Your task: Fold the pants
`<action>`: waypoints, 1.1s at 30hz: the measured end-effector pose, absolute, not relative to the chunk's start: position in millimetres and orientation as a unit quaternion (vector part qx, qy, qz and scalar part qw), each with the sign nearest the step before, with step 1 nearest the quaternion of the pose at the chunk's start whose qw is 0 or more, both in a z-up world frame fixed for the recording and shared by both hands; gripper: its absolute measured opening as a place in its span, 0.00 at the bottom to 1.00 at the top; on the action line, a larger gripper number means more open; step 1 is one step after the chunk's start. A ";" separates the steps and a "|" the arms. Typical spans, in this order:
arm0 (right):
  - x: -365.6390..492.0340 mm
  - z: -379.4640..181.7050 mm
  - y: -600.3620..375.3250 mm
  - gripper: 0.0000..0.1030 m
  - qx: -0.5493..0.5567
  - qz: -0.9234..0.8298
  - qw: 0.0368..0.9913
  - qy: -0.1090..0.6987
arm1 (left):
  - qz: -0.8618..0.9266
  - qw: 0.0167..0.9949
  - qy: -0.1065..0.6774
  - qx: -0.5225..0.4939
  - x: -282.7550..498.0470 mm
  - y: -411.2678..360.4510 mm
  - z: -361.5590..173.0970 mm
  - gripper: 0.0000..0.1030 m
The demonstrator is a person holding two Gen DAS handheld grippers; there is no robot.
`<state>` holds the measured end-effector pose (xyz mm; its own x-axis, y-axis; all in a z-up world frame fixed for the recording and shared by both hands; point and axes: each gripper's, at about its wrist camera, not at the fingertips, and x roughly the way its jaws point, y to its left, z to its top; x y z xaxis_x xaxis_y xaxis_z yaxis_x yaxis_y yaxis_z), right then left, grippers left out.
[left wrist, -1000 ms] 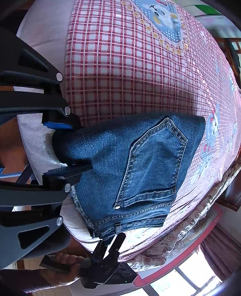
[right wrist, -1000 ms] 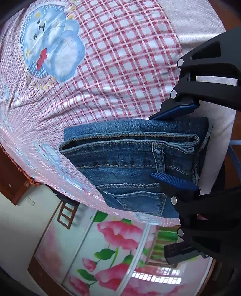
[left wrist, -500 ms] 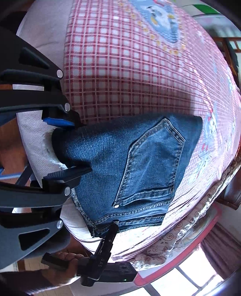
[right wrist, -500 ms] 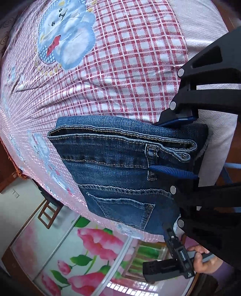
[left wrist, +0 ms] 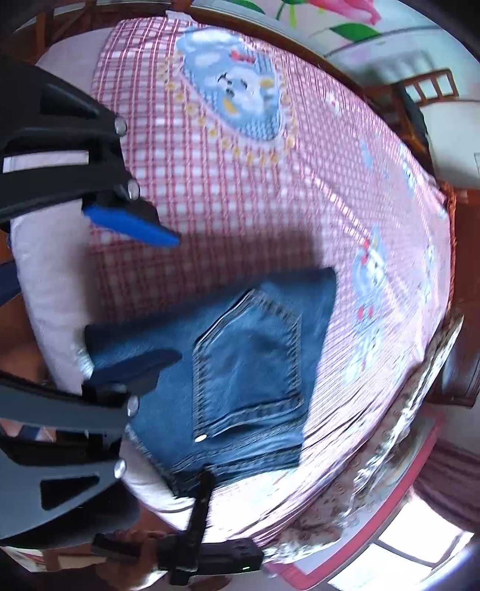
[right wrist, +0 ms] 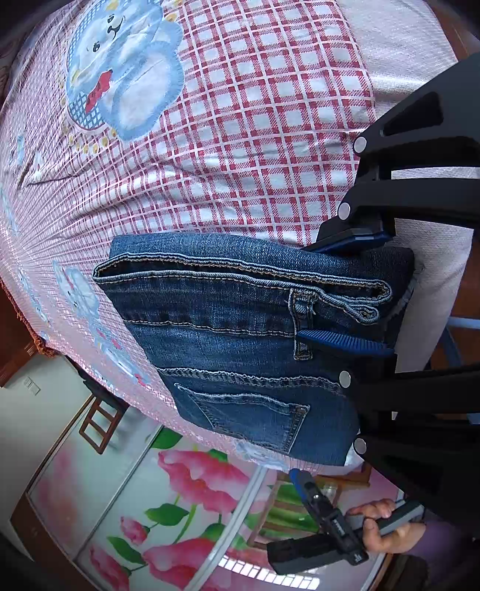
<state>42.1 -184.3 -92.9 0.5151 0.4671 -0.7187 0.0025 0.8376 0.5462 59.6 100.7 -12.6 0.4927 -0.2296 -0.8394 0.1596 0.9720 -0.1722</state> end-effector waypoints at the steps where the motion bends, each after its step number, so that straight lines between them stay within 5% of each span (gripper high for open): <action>1: 41.3 -92.3 -184.4 0.37 0.249 0.139 0.834 0.472 | -0.104 0.866 0.488 -0.034 64.5 105.0 -12.0 0.68; 7: 40.0 -92.0 -183.8 0.37 0.252 0.136 0.834 0.471 | -0.120 0.865 0.483 -0.052 98.6 102.1 -23.3 0.87; 33: 38.1 -92.9 -185.6 0.37 0.264 0.137 0.832 0.468 | -0.223 0.826 0.513 -0.062 140.9 41.0 -57.1 0.93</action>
